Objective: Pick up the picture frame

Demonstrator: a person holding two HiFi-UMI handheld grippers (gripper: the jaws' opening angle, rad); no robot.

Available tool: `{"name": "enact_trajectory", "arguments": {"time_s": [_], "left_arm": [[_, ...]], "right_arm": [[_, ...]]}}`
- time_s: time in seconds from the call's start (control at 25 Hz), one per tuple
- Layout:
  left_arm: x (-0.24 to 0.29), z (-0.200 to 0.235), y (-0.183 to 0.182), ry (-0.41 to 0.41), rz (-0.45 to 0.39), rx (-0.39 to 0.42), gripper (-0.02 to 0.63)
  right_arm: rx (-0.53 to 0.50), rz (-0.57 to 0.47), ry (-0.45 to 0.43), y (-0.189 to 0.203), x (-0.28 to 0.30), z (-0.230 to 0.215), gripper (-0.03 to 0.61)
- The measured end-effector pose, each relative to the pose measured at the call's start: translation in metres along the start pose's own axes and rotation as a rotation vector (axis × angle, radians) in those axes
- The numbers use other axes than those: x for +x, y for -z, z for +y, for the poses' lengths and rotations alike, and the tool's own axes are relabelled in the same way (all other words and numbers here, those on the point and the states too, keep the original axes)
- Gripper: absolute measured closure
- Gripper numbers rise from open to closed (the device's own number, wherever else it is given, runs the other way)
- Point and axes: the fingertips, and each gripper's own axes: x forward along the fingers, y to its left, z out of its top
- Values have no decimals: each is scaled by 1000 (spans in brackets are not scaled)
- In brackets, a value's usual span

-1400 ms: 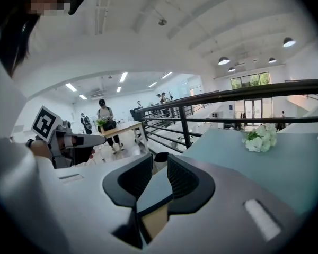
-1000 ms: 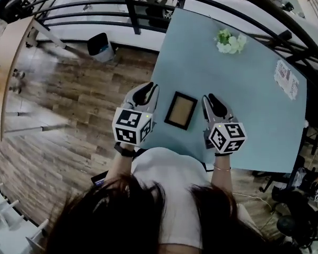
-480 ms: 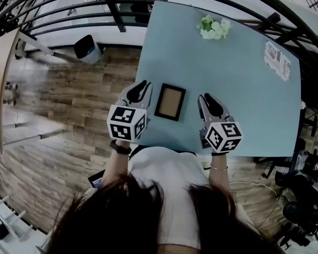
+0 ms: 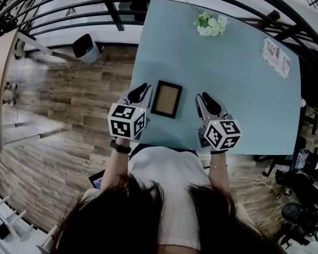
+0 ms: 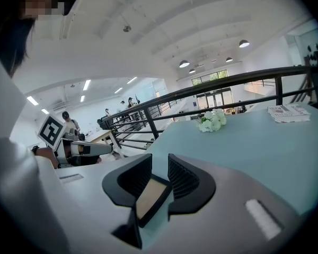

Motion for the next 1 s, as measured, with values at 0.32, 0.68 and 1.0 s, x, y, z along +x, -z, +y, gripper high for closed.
{"name": "enact_trajectory", "arguments": {"time_s": [0.32,0.68,1.0], "left_arm": [[17,1,32,47,105,-52,552],[36,13,74,58,224,-88,552],[54,18,106,88,317,-122,548]], "right_arm": [[49,84,-28,35,23,4,508],[125,178,-40,77,47,0,508],[195,246,-29,109,63,-7,508]]}}
